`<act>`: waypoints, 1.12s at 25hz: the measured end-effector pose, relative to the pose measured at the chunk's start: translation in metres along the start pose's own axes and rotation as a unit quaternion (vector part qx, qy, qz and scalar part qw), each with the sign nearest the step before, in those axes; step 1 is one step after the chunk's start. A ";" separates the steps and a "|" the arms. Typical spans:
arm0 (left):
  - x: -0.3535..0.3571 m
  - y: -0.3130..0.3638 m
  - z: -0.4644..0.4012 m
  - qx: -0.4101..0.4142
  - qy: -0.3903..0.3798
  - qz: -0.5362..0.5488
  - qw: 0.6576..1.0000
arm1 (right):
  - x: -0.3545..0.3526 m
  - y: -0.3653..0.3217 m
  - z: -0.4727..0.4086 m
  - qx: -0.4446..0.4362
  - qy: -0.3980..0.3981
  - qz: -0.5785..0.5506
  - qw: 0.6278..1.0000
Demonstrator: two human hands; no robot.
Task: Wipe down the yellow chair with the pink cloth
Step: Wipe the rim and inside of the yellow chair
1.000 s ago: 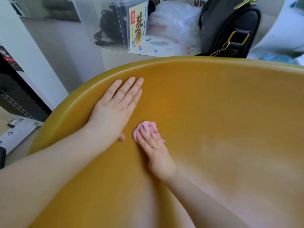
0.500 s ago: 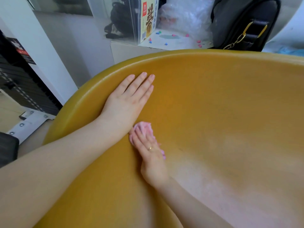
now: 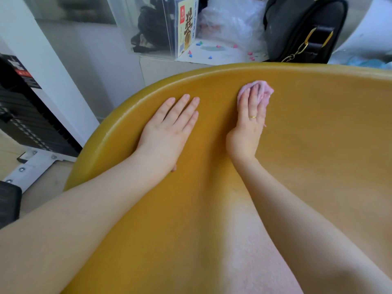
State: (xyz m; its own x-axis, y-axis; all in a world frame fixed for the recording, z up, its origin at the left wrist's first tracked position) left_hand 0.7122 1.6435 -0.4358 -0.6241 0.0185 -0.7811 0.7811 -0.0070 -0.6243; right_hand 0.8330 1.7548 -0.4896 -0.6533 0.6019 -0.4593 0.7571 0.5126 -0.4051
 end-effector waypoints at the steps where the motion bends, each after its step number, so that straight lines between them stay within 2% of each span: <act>1: 0.000 0.000 0.000 -0.001 0.003 0.001 1.000 | 0.006 -0.014 0.009 -0.028 -0.015 -0.026 0.999; 3: -0.003 0.002 0.003 -0.005 0.001 -0.001 1.000 | 0.011 -0.031 0.029 -0.164 -0.079 -0.058 0.982; 5: -0.004 0.003 0.003 -0.006 0.000 -0.007 1.000 | 0.007 -0.017 0.018 -0.242 -0.103 -0.033 0.964; 7: -0.006 0.003 0.004 0.000 -0.004 -0.005 1.000 | -0.006 0.006 -0.006 -0.220 -0.081 0.022 0.972; 10: -0.006 0.006 0.007 0.003 0.000 0.016 1.000 | -0.031 0.045 -0.039 -0.108 -0.049 0.074 0.990; 12: -0.009 0.010 0.005 0.016 0.014 0.036 0.999 | -0.040 0.060 -0.050 -0.032 0.001 0.088 0.996; 14: -0.017 0.011 -0.002 0.018 0.033 0.046 0.998 | -0.033 0.044 -0.048 0.013 0.037 0.059 0.997; 16: -0.023 0.014 -0.018 -0.002 0.037 0.047 0.998 | -0.012 0.010 -0.030 -0.012 -0.004 -0.004 1.000; 18: -0.025 0.022 -0.036 -0.035 0.041 0.014 0.998 | 0.002 -0.013 -0.008 -0.099 -0.089 -0.050 0.990; 20: -0.022 0.034 -0.049 -0.052 0.046 0.002 0.998 | -0.002 0.001 -0.011 -0.190 -0.116 -0.043 0.974; 23: -0.018 0.052 -0.060 -0.069 0.072 0.046 0.994 | -0.029 0.056 -0.036 -0.238 -0.076 0.071 0.966; 25: -0.016 0.059 -0.066 -0.078 0.084 0.062 0.992 | -0.052 0.092 -0.051 -0.206 -0.031 0.125 0.970; 28: -0.012 0.068 -0.074 -0.080 0.097 0.056 0.991 | -0.060 0.105 -0.056 -0.117 0.067 0.129 0.982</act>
State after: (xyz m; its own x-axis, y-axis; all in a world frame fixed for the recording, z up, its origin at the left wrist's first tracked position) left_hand 0.7742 1.7170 -0.4683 -0.5314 0.2175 -0.8188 0.8471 0.1392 -0.5128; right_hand 0.9524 1.8068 -0.4605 -0.4447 0.7974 -0.4079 0.8885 0.4501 -0.0889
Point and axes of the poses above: each hand's wrist, its own z-axis away from the middle knuckle, its own x-axis out of the palm, y = z × x, the point moved 4 cm from there along -z, towards the middle knuckle, and after that the axes turned 5 degrees about y, right-handed, at the moved point
